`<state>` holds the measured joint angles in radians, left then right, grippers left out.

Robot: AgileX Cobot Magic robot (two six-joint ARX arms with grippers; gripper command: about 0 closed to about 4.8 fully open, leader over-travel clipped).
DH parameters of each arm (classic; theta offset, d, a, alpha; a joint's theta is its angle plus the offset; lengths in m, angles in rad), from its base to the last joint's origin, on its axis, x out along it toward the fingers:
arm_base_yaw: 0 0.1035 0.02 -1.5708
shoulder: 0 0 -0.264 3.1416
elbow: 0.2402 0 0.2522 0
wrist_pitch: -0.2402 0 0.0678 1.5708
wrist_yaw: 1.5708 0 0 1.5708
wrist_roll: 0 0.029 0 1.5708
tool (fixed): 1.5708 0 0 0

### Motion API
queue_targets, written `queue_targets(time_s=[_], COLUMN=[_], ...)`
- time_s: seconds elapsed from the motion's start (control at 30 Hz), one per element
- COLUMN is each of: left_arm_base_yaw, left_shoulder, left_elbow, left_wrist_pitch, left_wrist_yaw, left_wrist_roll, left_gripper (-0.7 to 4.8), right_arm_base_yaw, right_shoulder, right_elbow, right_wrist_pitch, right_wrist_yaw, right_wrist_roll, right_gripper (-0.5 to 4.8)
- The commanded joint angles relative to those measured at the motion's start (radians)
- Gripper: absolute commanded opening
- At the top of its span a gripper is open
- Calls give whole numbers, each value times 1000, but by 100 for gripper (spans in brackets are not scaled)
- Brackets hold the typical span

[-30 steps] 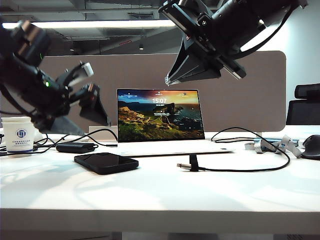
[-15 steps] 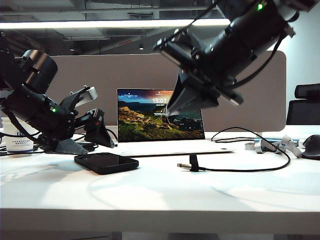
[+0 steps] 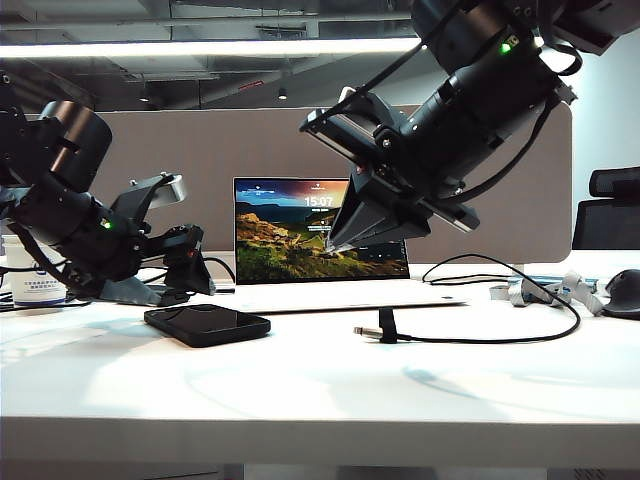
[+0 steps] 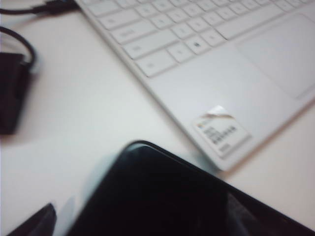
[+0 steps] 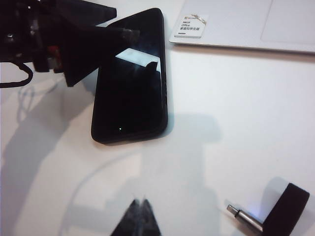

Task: Pick up the black phone, pick up the charger plug, insert the charger plug into the phone's charging port, and finally place the connected phone back on the desk.

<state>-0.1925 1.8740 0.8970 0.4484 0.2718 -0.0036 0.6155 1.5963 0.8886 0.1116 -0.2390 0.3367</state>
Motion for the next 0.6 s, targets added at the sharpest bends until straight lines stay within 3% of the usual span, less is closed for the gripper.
queue_targets(time_s=[0.03,0.4,0.6], left_arm_base_yaw=[2,16,16], left_shoulder=[-2,37,86], left_elbow=[0,0,0], left_wrist_pitch=[24,25,24], left_wrist_yaw=[-46,14,127], left_wrist_roll=[-3,-147,-219], left_gripper=[479,479,479], right_arm_base_yaw=[2,2,2], right_shoulder=[-4,-4,-4], right_elbow=[2,2,2], right_wrist_pitch=[21,22,26], right_wrist_yaw=[0,-5,-11], right_wrist_roll=[4,4,4], right_gripper=[-5,-5,-5])
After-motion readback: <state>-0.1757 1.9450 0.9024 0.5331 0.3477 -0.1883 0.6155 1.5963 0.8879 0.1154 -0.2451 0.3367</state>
